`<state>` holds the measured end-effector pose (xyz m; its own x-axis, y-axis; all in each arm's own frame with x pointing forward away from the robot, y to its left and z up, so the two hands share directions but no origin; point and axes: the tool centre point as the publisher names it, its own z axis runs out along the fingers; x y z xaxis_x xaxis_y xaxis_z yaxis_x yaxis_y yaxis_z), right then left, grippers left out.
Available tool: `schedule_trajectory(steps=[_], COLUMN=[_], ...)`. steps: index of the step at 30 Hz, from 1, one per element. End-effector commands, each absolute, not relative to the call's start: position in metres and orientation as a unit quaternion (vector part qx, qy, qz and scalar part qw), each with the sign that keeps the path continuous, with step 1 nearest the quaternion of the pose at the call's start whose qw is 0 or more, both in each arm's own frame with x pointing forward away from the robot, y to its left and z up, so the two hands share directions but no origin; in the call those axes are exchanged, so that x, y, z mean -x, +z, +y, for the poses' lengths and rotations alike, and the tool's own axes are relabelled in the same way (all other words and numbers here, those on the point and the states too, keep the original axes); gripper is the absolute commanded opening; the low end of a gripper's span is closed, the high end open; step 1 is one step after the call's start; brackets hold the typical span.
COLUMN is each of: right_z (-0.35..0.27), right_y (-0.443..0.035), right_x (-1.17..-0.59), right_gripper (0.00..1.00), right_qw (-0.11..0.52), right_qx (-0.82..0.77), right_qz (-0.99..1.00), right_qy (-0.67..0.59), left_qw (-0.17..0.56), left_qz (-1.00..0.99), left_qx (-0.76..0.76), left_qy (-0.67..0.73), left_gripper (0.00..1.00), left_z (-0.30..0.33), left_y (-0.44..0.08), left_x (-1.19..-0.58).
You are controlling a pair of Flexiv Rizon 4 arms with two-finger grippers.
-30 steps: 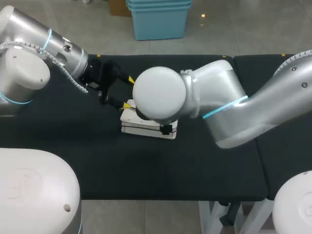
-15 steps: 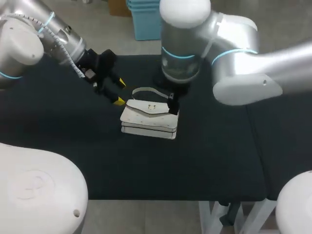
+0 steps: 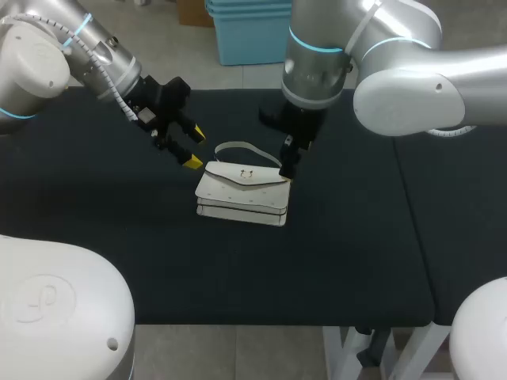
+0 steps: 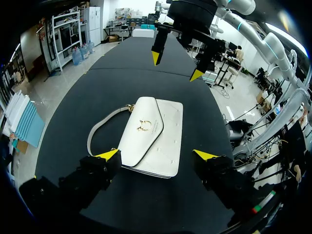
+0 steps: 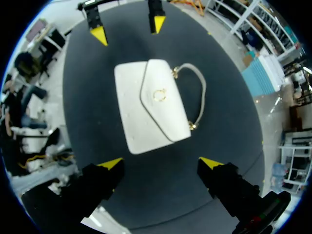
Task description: Pick up the bag, open it, inspect its contents, close it, and place it on the opposite side
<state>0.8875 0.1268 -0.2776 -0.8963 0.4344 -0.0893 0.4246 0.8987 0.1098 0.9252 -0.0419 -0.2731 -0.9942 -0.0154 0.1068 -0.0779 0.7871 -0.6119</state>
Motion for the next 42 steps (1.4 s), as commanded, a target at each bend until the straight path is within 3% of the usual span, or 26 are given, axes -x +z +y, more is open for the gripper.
schedule_trajectory(steps=[1, 8, 11, 16, 25, 31, 42], right_z=[0.134, 0.122, 0.113, 0.106, 0.112, 0.114, 0.119], right_y=[-0.269, -0.255, -0.259, -0.268, -0.270, -0.276, -0.297], right_x=[-0.899, -0.905, -0.905, -0.900, -0.877, -0.872, -0.883], right_gripper=[1.00, 1.00, 1.00, 1.00, 1.00, 1.00, 1.00], right_qw=[0.059, -0.063, -0.135, -0.190, -0.195, -0.165, -0.164], right_qx=[-0.289, -0.481, -0.542, -0.612, -0.682, -0.733, -0.771], right_qz=[0.955, 0.870, 0.821, 0.750, 0.656, 0.588, 0.528], right_qy=[0.029, 0.086, 0.120, 0.165, 0.259, 0.300, 0.317], left_qw=[0.074, 0.166, 0.203, 0.274, 0.293, 0.290, 0.304], left_qz=[-0.936, -0.841, -0.804, -0.734, -0.653, -0.597, -0.556], left_qx=[-0.110, -0.428, -0.482, -0.537, -0.595, -0.635, -0.668], left_qy=[0.327, 0.285, 0.282, 0.314, 0.365, 0.396, 0.390], left_gripper=[1.00, 1.00, 1.00, 1.00, 1.00, 1.00, 1.00], left_z=[-0.052, -0.056, -0.052, -0.044, -0.049, -0.046, -0.037], left_y=[-0.269, -0.256, -0.257, -0.262, -0.274, -0.281, -0.299], left_x=[-0.930, -0.933, -0.926, -0.920, -0.897, -0.894, -0.910])
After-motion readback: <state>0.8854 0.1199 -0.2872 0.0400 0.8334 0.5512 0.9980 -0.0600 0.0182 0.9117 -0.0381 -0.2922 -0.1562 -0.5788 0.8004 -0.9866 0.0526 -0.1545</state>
